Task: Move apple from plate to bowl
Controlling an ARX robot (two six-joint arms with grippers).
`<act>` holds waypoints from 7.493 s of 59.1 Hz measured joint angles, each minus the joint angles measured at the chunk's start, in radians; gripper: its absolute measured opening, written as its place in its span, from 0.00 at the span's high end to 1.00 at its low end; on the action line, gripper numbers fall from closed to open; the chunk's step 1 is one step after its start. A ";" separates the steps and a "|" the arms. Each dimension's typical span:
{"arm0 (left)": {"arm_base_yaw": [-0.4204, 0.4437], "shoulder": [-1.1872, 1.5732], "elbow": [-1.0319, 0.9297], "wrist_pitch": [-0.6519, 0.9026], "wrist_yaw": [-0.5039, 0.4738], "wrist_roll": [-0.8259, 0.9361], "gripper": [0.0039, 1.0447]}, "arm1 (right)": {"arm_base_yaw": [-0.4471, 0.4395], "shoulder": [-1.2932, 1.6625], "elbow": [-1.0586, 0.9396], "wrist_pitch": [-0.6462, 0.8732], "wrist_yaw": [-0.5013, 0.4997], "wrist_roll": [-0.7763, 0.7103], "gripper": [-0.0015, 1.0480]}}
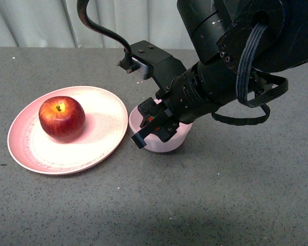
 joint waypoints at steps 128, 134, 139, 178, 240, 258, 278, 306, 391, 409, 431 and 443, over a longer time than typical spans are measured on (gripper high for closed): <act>0.000 0.000 0.000 0.000 0.000 0.000 0.06 | -0.496 -1.615 -1.180 0.529 0.372 0.307 0.99; 0.000 0.000 0.000 0.000 0.000 0.000 0.06 | -0.496 -1.669 -1.180 0.481 0.372 0.307 0.99; 0.000 0.000 0.000 0.000 0.000 0.000 0.06 | -0.496 -1.708 -1.180 0.442 0.372 0.307 0.99; 0.000 0.000 0.000 0.000 0.000 0.000 0.06 | -0.496 -1.935 -1.180 0.219 0.371 0.307 0.99; -0.077 1.291 0.338 0.635 0.109 -0.043 0.06 | -0.496 -2.117 -1.180 0.031 0.369 0.308 0.09; -0.153 1.733 0.587 0.694 0.071 0.000 0.06 | -0.496 -2.117 -1.180 0.031 0.369 0.308 0.09; -0.164 1.971 0.708 0.714 0.013 0.022 0.06 | -0.496 -2.116 -1.180 0.031 0.369 0.308 0.09; -0.162 2.041 0.719 0.632 0.010 0.029 0.06 | -0.496 -2.117 -1.180 0.031 0.369 0.308 0.09; -0.507 1.988 0.801 0.630 0.064 -0.113 0.24 | -0.496 -2.116 -1.180 0.031 0.369 0.308 0.09; -0.537 2.052 0.840 0.628 0.051 -0.106 0.24 | -0.496 -2.117 -1.180 0.031 0.369 0.308 0.09; -0.563 2.126 0.884 0.616 0.019 -0.072 0.24 | -0.496 -2.117 -1.180 0.031 0.369 0.308 0.09; -0.569 2.140 0.903 0.596 0.018 -0.071 0.19 | -0.496 -2.117 -1.180 0.031 0.369 0.308 0.09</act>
